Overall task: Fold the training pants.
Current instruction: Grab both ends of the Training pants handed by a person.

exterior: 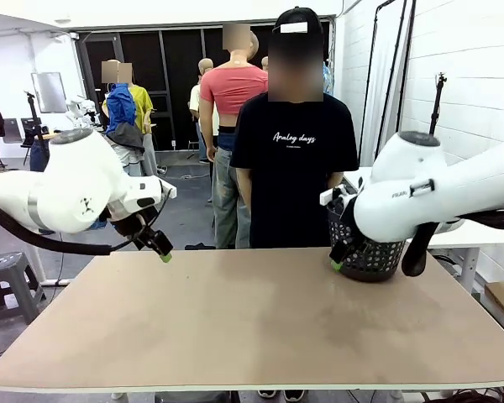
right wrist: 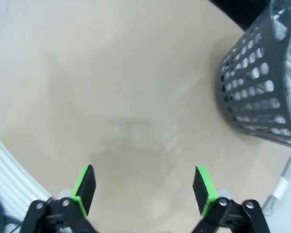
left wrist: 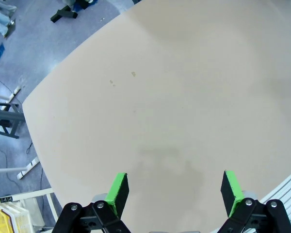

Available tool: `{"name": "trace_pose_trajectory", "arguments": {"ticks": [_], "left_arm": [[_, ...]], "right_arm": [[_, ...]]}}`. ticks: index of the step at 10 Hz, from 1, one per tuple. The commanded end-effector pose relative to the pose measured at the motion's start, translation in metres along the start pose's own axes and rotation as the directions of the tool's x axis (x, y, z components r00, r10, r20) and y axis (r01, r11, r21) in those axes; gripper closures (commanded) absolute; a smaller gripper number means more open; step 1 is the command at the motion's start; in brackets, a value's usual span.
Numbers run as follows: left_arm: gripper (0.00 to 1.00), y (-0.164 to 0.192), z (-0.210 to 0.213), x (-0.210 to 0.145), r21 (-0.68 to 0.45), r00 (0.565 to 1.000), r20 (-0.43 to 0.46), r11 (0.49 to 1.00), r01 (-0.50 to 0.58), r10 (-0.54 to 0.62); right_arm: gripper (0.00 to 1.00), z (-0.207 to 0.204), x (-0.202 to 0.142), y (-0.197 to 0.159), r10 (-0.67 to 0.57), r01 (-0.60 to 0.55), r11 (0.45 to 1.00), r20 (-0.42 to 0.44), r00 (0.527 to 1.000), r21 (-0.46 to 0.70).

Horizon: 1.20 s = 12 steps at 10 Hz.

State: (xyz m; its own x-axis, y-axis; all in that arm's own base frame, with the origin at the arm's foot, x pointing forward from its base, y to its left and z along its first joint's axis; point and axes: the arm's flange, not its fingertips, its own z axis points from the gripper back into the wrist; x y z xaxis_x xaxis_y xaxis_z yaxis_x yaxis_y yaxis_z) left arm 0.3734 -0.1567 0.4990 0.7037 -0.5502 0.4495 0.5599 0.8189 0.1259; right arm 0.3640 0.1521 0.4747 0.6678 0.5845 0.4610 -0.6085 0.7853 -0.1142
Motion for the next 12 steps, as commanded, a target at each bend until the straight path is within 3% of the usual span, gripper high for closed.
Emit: {"name": "trace_pose_trajectory", "arguments": {"ticks": [1,9,12], "left_arm": [[0.0,-0.004,0.017,0.005,-0.022,1.0,0.028,1.0,-0.007,0.008],[0.0,-0.03,0.073,0.006,0.04,0.993,0.105,0.998,0.055,-0.059],[0.0,-0.028,0.078,0.006,0.071,0.995,0.097,0.997,0.017,-0.024]], "right_arm": [[0.0,0.028,0.001,-0.006,0.011,-0.012,1.0,0.062,0.998,0.008],[0.0,0.084,0.007,0.004,0.058,-0.055,0.998,0.172,0.983,-0.019],[0.0,0.091,0.008,0.007,0.042,-0.029,0.997,0.173,0.984,-0.079]]}}
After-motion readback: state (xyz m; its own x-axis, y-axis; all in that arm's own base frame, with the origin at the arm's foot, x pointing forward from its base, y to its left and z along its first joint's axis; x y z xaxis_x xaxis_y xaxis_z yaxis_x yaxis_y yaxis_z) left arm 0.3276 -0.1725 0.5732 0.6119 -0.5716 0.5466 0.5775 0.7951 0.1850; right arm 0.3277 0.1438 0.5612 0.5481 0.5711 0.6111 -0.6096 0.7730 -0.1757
